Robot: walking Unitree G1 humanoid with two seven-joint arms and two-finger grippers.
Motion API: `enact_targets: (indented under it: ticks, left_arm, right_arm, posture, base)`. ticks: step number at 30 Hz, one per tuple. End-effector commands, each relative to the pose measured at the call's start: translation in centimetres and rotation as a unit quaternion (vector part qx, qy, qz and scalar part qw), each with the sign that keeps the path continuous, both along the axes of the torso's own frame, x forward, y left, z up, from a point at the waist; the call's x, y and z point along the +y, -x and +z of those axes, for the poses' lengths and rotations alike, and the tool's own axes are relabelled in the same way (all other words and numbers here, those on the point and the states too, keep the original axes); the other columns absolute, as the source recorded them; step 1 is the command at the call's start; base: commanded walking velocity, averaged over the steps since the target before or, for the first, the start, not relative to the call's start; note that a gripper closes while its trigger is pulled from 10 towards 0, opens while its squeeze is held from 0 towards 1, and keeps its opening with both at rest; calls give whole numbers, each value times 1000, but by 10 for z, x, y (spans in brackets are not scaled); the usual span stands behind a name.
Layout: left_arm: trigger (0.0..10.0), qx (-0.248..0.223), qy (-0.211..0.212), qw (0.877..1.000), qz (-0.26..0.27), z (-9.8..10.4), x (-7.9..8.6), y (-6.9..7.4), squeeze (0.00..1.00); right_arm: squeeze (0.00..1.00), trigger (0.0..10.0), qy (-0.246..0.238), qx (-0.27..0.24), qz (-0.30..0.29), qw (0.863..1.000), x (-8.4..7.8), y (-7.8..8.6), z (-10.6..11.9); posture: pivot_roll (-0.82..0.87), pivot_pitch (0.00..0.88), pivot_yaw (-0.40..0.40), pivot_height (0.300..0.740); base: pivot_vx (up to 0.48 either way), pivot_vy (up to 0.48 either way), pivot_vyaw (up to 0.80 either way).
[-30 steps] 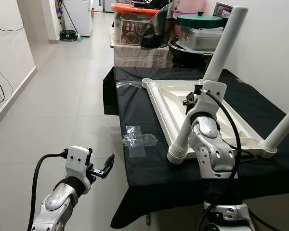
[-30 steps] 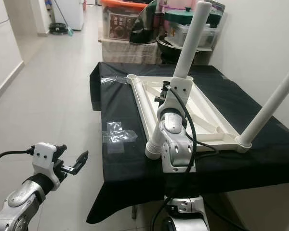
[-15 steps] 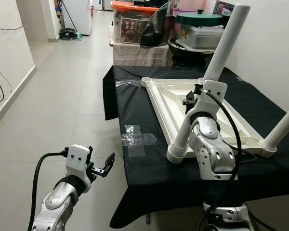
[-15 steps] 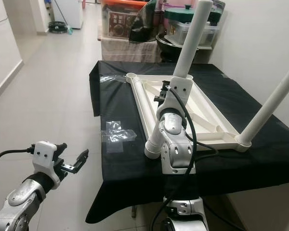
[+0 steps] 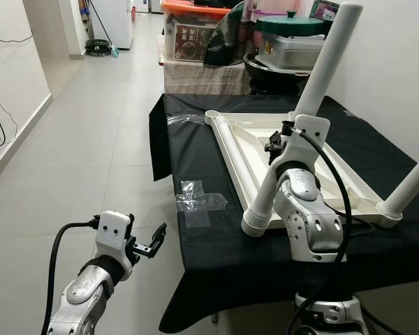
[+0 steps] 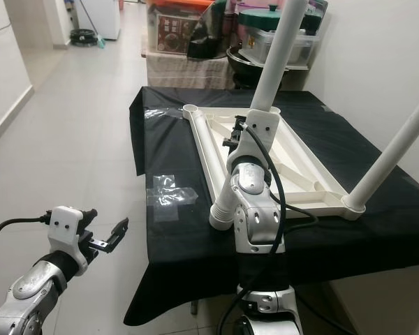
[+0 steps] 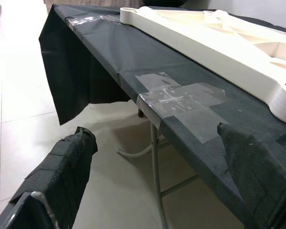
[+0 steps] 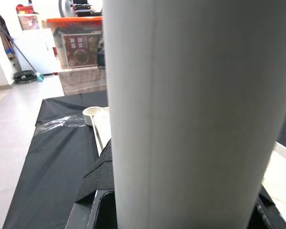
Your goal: Building children table
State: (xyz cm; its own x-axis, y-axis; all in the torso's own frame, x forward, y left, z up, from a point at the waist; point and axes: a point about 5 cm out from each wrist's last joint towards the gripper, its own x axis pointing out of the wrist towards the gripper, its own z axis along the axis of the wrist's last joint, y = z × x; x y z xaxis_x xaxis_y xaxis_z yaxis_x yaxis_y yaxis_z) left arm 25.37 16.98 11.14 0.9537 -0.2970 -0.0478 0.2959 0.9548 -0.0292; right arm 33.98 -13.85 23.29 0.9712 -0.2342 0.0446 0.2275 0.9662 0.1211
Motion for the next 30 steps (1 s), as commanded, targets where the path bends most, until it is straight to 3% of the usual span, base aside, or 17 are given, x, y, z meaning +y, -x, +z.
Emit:
enact_targets:
  ticks: [1, 17, 18, 19, 22, 23, 25, 27, 30]
  left_arm:
    - [10000, -3, -1, 1000, -5, 0, -3, -1, 0]
    - [10000, -4, -2, 1000, -6, 0, -2, -2, 0]
    - [10000, -4, -2, 1000, -6, 0, -2, -2, 0]
    - [10000, -5, -2, 1000, -6, 0, -2, -2, 0]
    - [10000, -5, -2, 1000, -7, 0, -2, -2, 0]
    - [10000, -5, -2, 1000, -7, 0, -2, -3, 0]
    - [10000, -5, -2, 1000, -8, 0, -2, -3, 0]
    - [10000, -5, -3, 1000, -8, 0, -1, -4, 0]
    - [10000, -6, -2, 1000, -9, 1, -1, -4, 0]
  right_arm:
    - [0, 10000, 15, 39, -26, 999, -13, 0, -18]
    - [0, 10000, 11, 35, -21, 999, -9, 2, -17]
    - [365, 10000, 10, 33, -21, 999, -8, 2, -16]
    - [1000, 10000, 7, 24, -23, 999, -9, 2, -12]
    - [1000, 10000, 5, 19, -25, 1000, -9, 3, -10]
    - [1000, 10000, 10, -27, -32, 999, -12, 4, 10]
    - [1000, 10000, 14, -49, -35, 998, -13, 5, 20]
    - [1000, 10000, 14, -109, -39, 993, -15, 8, 49]
    - [1000, 10000, 10, -129, -38, 991, -15, 9, 60]
  posture:
    - [74, 0, -90, 740]
    - [75, 0, -90, 740]
    - [75, 0, -89, 740]
    - [76, 0, -89, 740]
    - [76, 0, -89, 740]
    - [77, 0, -87, 740]
    - [77, 0, -87, 740]
    - [74, 0, -85, 740]
    - [74, 0, -84, 740]
  base:
    - [0, 0, 0]
    - [0, 0, 0]
    - [0, 0, 0]
    - [0, 0, 0]
    - [0, 0, 0]
    - [0, 0, 0]
    - [0, 0, 0]
    - [0, 0, 0]
    - [0, 0, 0]
